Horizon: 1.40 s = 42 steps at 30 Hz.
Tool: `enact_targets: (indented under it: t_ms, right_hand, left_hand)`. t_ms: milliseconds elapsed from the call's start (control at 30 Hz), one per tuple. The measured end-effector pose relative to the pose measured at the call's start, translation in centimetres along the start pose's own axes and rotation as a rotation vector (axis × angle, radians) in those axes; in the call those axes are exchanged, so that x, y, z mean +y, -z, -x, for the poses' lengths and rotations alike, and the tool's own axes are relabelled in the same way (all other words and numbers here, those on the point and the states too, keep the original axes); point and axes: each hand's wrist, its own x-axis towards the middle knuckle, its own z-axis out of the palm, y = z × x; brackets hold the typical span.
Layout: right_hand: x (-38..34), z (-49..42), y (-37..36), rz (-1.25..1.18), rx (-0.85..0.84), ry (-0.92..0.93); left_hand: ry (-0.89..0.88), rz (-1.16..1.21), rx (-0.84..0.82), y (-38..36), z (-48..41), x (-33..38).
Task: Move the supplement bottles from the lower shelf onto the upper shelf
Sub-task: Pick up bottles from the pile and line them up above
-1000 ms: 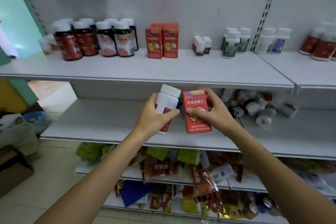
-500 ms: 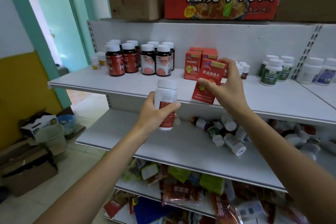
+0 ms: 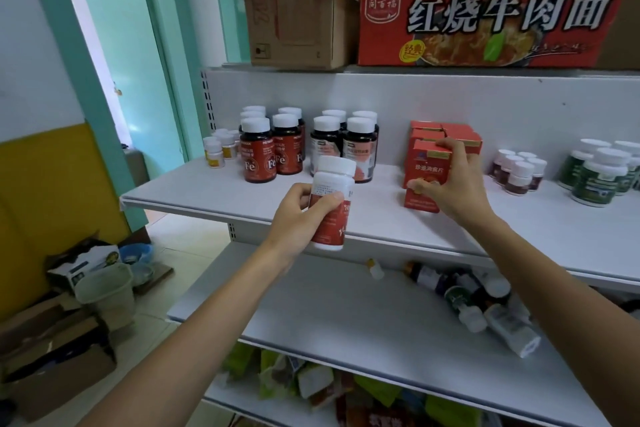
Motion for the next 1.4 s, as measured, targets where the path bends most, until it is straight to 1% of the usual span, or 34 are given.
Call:
enact_targets:
  t_ms: [133,367,533,733,800,867,933,1000,1133,1233,1300,1367,1400]
  right_hand:
    - [-0.2,-0.8,-0.6,0.033,0.024,-0.033]
    - [0.0,-0.9,-1.7,0.146,0.077,-0.090]
    - [0.4,0.2,-1.0,0.074,0.156,-0.105]
    - [-0.5,3.1,1.0,0.068,0.285,-0.046]
    - [-0.9,4.4,2.5,-0.050,0.282,-0.080]
    - [-1.2,6.0,4.7,-0.222,0.231,-0.147]
    - [-0.9,7.9,7.2,-0.317,0.179,-0.197]
    - [-0.3,10.0,10.0,-0.338,0.153,-0.213]
    - [1.4,14.3,16.9,-0.433,0.176,-0.275]
    - [2.7,17.3,22.3,-0.430,0.207,-0.307]
    - [3.7,19.1,25.7,-0.450,0.265,-0.310]
    - [4.5,21.0,29.0,-0.424,0.331,-0.319]
    - [4.9,22.0,30.6,-0.395,0.353,-0.327]
  left_hand:
    - [0.032,0.019,-0.062,1.0,-1.3,-0.3]
    - [0.053,0.195,-0.204,2.3,-1.8,-0.2]
    - [-0.027,0.076,-0.208,2.5,-1.6,-0.3]
    - [-0.075,0.095,-0.311,0.0,-1.4,-0.1]
    - [-0.110,0.088,-0.358,-2.0,-1.2,0.0]
    - [-0.140,0.040,-0.423,-4.8,-0.7,0.1]
    - [-0.097,0.052,-0.521,-8.5,0.1,0.2]
    - [-0.024,0.099,-0.605,-12.8,1.4,0.3]
    - [-0.037,0.109,-0.707,-21.7,5.5,0.4]
    - [-0.030,0.136,-0.803,-27.6,9.3,1.2]
    - [-0.101,0.120,-0.855,-31.1,11.6,2.0]
    - [-0.253,0.033,-0.906,-34.5,13.6,2.1]
    - [-0.302,0.007,-0.929,-36.0,14.7,2.0]
